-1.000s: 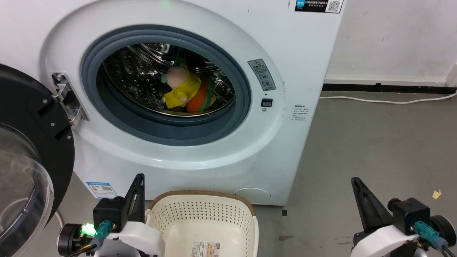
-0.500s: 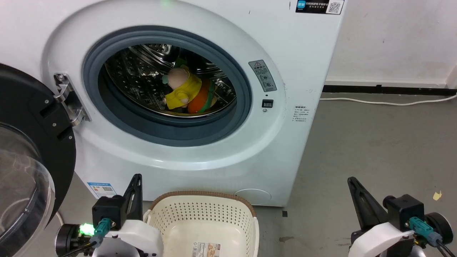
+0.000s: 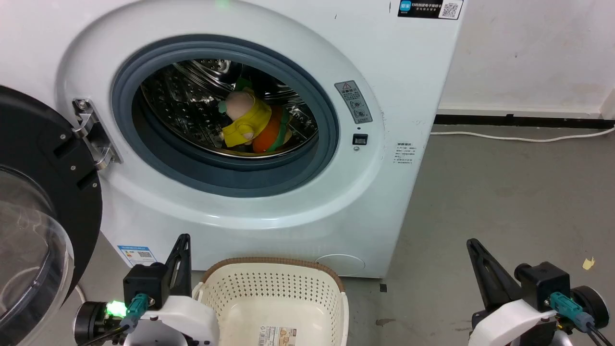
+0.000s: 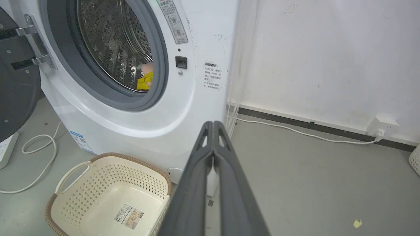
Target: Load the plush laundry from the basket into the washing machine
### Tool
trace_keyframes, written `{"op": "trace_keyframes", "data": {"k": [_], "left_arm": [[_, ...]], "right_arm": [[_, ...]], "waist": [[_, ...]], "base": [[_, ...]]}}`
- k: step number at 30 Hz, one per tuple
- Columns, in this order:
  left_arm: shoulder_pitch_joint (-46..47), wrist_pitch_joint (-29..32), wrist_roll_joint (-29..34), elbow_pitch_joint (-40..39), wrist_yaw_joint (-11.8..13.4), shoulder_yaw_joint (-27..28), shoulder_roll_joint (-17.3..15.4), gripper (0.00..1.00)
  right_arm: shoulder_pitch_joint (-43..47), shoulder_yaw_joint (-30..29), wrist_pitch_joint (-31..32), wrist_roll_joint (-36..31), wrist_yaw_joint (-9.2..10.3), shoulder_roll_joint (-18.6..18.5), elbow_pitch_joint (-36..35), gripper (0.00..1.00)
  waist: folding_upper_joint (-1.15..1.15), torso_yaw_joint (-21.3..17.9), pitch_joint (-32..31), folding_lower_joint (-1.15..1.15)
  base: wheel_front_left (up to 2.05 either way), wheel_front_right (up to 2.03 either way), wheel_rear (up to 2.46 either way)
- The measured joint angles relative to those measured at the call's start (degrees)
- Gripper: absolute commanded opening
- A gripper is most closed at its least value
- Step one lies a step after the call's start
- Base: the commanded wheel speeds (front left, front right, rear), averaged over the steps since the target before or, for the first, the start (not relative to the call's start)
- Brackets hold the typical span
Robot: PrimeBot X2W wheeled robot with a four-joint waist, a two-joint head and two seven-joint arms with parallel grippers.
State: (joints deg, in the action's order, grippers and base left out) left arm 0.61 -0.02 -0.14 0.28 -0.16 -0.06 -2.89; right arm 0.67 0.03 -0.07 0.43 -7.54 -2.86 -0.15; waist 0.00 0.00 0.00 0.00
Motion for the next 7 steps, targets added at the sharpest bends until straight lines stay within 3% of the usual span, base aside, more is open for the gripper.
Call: {"op": "trace_keyframes", "data": {"k": [7], "left_arm": [[0.0,0.0,0.0,-0.01,0.0,0.01,0.01,0.0]], "right_arm": [[0.0,0.01,0.0,0.0,0.0,0.0,0.01,0.0]], "waist": [[0.0,0.0,0.0,0.0]], "base": [[0.0,0.0,0.0]]}}
